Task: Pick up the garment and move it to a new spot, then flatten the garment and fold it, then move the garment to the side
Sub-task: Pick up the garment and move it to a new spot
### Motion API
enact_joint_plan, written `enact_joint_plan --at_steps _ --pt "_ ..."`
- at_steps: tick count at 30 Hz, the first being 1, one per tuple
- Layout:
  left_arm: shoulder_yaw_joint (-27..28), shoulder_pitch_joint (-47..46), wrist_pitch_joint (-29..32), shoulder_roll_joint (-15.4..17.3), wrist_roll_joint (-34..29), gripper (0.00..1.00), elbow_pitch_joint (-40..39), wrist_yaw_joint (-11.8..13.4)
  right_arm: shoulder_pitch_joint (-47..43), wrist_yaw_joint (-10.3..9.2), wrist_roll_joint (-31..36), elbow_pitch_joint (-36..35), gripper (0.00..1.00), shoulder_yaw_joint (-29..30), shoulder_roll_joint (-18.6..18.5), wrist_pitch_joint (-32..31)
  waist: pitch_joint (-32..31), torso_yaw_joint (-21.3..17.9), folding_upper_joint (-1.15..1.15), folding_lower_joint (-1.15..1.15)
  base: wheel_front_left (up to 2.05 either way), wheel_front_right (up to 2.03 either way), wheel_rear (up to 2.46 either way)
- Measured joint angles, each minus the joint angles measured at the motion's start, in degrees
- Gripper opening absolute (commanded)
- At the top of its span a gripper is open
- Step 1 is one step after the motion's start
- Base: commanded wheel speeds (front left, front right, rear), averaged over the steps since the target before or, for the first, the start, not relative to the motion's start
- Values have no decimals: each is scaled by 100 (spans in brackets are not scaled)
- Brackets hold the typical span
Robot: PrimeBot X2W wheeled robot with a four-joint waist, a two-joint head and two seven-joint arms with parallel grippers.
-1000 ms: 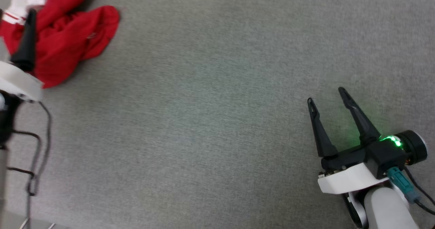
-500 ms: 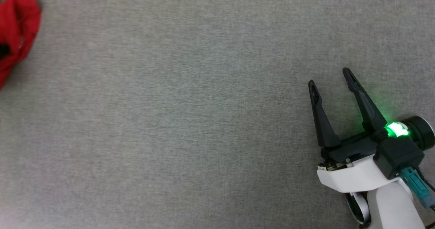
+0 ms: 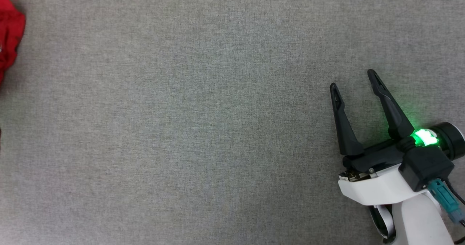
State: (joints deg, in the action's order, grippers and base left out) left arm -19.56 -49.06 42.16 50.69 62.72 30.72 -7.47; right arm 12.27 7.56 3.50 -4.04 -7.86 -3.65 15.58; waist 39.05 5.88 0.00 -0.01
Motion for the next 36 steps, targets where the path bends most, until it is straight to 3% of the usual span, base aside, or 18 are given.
enact_joint_plan --at_steps 7,13,20,28,32,33,34,36 --pt "-678 264 -1011 146 90 0 -681 13 11 -3 11 244 100 13 1 -24 -345 -10 0 1 0 0 0" --pt "-1428 294 -2198 456 -68 0 -1323 7 25 -4 -79 471 100 -22 23 -48 -775 -130 0 1 0 0 0" --pt "-2263 119 -3249 367 -376 0 -1755 7 -47 -4 -259 664 100 -5 54 -48 -1379 -367 0 1 0 0 0" --pt "-2904 -91 -3994 -159 -660 0 -2013 7 -244 -4 -509 673 100 108 64 -49 -1884 -753 0 1 0 0 0" --pt "-3330 -188 -4143 -737 -903 0 -2114 7 -290 -4 -597 653 100 234 64 -49 -2086 -1016 0 1 0 0 0" --pt "-3588 -201 -4158 -1089 -1037 0 -2132 7 -301 -4 -661 641 100 256 63 -49 -2172 -1143 0 1 0 0 0" --pt "-3588 -201 -4158 -1089 -1037 0 -2132 7 -301 -4 -661 641 100 256 63 -49 -2172 -1143 0 1 0 0 0" --pt "-3862 -230 -4161 -1440 -1172 0 -2101 5 -326 -4 -668 630 100 266 63 -49 -2241 -1279 0 1 0 0 0"
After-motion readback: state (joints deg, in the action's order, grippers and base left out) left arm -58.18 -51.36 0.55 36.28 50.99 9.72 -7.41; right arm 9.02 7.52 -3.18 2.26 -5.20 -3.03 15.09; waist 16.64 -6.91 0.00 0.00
